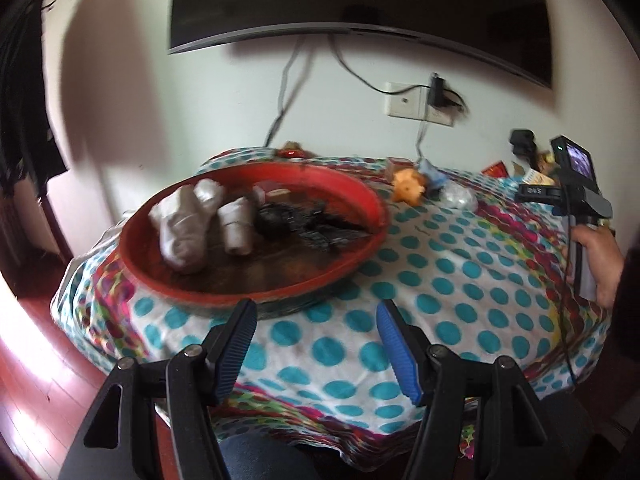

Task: Organize objects
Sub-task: 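Grasp the orange rubber toy with the left gripper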

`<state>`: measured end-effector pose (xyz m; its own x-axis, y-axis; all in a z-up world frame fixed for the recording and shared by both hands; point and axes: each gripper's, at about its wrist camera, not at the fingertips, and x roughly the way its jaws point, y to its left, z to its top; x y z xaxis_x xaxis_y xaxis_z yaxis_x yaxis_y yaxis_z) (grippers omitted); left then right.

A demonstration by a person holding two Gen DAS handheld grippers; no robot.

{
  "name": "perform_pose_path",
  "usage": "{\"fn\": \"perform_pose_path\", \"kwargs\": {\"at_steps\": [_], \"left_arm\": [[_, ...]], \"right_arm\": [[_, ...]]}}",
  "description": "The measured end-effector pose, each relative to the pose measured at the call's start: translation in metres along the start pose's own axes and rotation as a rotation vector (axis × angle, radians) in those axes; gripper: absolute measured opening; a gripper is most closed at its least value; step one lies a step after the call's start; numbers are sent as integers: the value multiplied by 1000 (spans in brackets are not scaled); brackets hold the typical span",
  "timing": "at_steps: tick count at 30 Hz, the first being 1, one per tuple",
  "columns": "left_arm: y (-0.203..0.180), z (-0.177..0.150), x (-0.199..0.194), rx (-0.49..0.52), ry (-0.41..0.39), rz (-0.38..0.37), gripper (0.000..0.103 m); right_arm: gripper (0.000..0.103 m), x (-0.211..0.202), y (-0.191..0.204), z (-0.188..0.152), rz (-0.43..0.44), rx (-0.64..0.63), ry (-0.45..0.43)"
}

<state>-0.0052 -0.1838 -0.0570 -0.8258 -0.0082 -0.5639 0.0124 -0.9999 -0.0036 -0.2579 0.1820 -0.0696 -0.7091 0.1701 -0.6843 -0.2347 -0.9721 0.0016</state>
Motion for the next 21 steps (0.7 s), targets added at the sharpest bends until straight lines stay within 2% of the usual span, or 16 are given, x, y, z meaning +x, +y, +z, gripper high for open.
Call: {"fn": "perform_pose_path", "kwargs": {"at_steps": [6, 8, 13, 15, 18, 21], "left_arm": [[-51, 48, 25, 139, 6, -102, 64], [-64, 64, 41, 148, 23, -127, 64], [-95, 109, 94, 175, 58, -107, 64], [-104, 124, 118, 154, 85, -125, 64], [-118, 141, 146, 159, 118, -155, 64], [-135, 157, 167, 205, 131, -142, 64]], "right_arm": [[98, 12, -12, -5, 41, 38, 19], [99, 15, -15, -6, 57, 56, 27], [101, 21, -35, -8, 103, 154, 62], [101, 23, -41, -9, 110, 191, 72], [101, 23, -42, -9, 115, 200, 76], [101, 24, -40, -10, 126, 194, 77]]}}
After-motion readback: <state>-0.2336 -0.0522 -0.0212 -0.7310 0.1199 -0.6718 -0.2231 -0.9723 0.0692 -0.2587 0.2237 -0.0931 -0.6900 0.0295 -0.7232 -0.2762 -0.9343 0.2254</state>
